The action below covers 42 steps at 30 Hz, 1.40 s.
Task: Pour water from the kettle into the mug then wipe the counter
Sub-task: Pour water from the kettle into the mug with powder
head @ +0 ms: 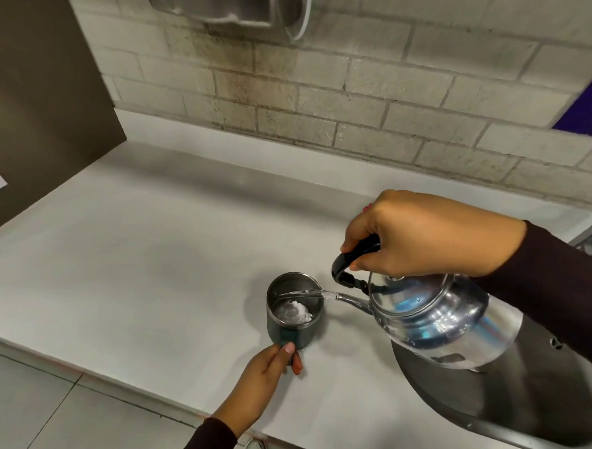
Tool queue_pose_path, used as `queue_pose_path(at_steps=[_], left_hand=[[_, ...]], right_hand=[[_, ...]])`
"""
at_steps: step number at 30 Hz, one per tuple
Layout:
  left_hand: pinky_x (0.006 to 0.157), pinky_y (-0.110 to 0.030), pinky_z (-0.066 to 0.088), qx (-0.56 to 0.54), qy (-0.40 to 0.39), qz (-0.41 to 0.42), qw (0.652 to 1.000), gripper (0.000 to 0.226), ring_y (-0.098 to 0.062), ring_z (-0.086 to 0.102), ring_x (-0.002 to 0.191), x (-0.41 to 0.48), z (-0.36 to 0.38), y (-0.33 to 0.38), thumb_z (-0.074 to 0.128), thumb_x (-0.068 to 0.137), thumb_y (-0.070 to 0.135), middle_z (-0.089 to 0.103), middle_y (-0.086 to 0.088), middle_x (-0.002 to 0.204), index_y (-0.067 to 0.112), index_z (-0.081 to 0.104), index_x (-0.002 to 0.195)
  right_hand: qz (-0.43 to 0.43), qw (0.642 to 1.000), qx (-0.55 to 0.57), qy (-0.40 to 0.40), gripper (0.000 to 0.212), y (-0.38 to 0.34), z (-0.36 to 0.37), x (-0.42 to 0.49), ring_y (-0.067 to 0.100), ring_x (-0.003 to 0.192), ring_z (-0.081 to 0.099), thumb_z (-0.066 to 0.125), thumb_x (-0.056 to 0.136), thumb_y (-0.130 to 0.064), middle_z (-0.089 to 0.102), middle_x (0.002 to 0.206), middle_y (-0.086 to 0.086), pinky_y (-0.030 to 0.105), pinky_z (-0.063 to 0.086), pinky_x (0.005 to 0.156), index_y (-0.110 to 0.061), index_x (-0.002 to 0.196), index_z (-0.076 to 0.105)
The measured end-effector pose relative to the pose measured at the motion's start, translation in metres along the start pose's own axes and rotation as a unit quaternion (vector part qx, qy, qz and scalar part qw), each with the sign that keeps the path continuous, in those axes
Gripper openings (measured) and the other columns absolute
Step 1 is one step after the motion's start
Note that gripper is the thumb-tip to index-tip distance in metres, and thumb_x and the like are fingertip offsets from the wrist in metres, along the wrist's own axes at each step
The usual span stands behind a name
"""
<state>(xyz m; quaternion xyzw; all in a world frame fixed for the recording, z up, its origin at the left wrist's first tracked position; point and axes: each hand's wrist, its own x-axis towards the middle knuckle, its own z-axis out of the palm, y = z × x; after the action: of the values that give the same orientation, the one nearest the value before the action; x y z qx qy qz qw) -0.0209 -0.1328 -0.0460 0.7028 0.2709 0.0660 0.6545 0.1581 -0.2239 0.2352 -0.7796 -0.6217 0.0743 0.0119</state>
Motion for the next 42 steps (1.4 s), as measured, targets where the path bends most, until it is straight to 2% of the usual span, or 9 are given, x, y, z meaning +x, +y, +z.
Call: queue_pose_path(at_steps=[4, 13, 17, 20, 31, 35, 38, 40, 42], left_hand=[[0.087, -0.023, 0.045, 0.005, -0.007, 0.003, 1.000, 0.041, -0.004, 0.059, 0.078, 0.000, -0.001, 0.000, 0.036, 0.093, 0.045, 0.067, 0.012, 0.074, 0.027, 0.063, 0.067], [0.090, -0.028, 0.046, 0.005, -0.008, 0.007, 1.000, 0.047, -0.015, 0.061, 0.084, 0.001, -0.002, -0.002, 0.035, 0.083, 0.061, 0.069, 0.009, 0.077, 0.027, 0.064, 0.069], [0.093, -0.032, 0.046, 0.012, -0.007, 0.006, 1.000, 0.050, -0.021, 0.062, 0.088, 0.002, -0.004, -0.002, 0.035, 0.081, 0.064, 0.070, 0.002, 0.082, 0.026, 0.065, 0.070], [0.093, -0.030, 0.046, 0.018, -0.009, 0.004, 1.000, 0.051, -0.017, 0.062, 0.088, 0.001, -0.004, 0.000, 0.035, 0.081, 0.066, 0.070, -0.002, 0.088, 0.027, 0.066, 0.069], [0.097, -0.029, 0.046, 0.021, -0.011, -0.019, 1.000, 0.042, -0.016, 0.067, 0.092, -0.001, -0.009, 0.013, 0.042, 0.096, 0.036, 0.076, -0.001, 0.090, 0.024, 0.073, 0.071], [0.074, -0.005, 0.047, -0.009, 0.079, -0.006, 0.997, 0.036, 0.001, 0.069, 0.077, 0.000, -0.025, 0.024, 0.050, 0.093, 0.032, 0.078, 0.012, 0.076, 0.023, 0.076, 0.069], [0.066, -0.005, 0.049, -0.029, 0.176, 0.034, 0.983, 0.040, -0.003, 0.068, 0.063, 0.006, -0.043, 0.031, 0.049, 0.095, 0.022, 0.075, 0.007, 0.063, 0.016, 0.071, 0.062], [0.063, -0.007, 0.049, -0.029, 0.210, 0.053, 0.976, 0.041, -0.002, 0.063, 0.057, 0.010, -0.053, 0.037, 0.047, 0.096, 0.018, 0.071, 0.006, 0.056, 0.015, 0.068, 0.060], [0.059, -0.007, 0.047, -0.032, 0.229, 0.062, 0.971, 0.043, 0.000, 0.059, 0.053, 0.014, -0.061, 0.043, 0.047, 0.096, 0.017, 0.066, 0.006, 0.051, 0.017, 0.067, 0.058]], right_hand=[[-0.005, 1.000, -0.001, 0.004, 0.019, 0.000, 0.000, 0.005, -0.002, 0.057, 0.049, 0.067, 0.077, -0.036, 0.059, 0.070, -0.019, 0.015, 0.043, 0.055, -0.030, 0.094, 0.073], [-0.009, 1.000, 0.009, 0.013, 0.020, 0.004, -0.002, 0.003, -0.011, 0.056, 0.049, 0.068, 0.075, -0.038, 0.048, 0.060, -0.028, 0.007, 0.034, 0.052, -0.033, 0.094, 0.072], [0.000, 0.999, 0.037, 0.028, 0.020, 0.007, -0.004, -0.008, -0.001, 0.066, 0.059, 0.069, 0.075, -0.037, 0.071, 0.081, -0.018, 0.019, 0.050, 0.061, -0.034, 0.095, 0.072], [0.005, 0.998, 0.058, 0.036, 0.023, 0.010, -0.007, -0.018, 0.004, 0.077, 0.065, 0.067, 0.075, -0.039, 0.074, 0.087, -0.014, 0.033, 0.056, 0.071, -0.034, 0.096, 0.072], [0.006, 0.995, 0.069, 0.071, 0.028, 0.018, -0.009, -0.041, -0.007, 0.056, 0.054, 0.060, 0.070, -0.044, 0.064, 0.064, -0.021, 0.022, 0.045, 0.055, -0.035, 0.092, 0.073], [0.028, 0.986, 0.122, 0.112, 0.021, 0.031, -0.003, -0.052, -0.009, 0.065, 0.059, 0.065, 0.068, -0.042, 0.065, 0.057, -0.021, 0.011, 0.042, 0.049, -0.034, 0.086, 0.072], [0.074, 0.960, 0.204, 0.178, 0.013, 0.047, 0.015, -0.064, -0.005, 0.067, 0.065, 0.071, 0.066, -0.035, 0.069, 0.070, -0.032, 0.007, 0.047, 0.058, -0.035, 0.079, 0.071], [0.119, 0.929, 0.264, 0.231, 0.012, 0.058, 0.034, -0.073, 0.006, 0.066, 0.068, 0.075, 0.063, -0.034, 0.073, 0.069, -0.014, 0.017, 0.053, 0.058, -0.032, 0.074, 0.072], [0.157, 0.897, 0.307, 0.275, 0.011, 0.069, 0.053, -0.079, 0.009, 0.059, 0.064, 0.078, 0.063, -0.030, 0.071, 0.061, 0.000, 0.013, 0.048, 0.052, -0.026, 0.068, 0.069]])
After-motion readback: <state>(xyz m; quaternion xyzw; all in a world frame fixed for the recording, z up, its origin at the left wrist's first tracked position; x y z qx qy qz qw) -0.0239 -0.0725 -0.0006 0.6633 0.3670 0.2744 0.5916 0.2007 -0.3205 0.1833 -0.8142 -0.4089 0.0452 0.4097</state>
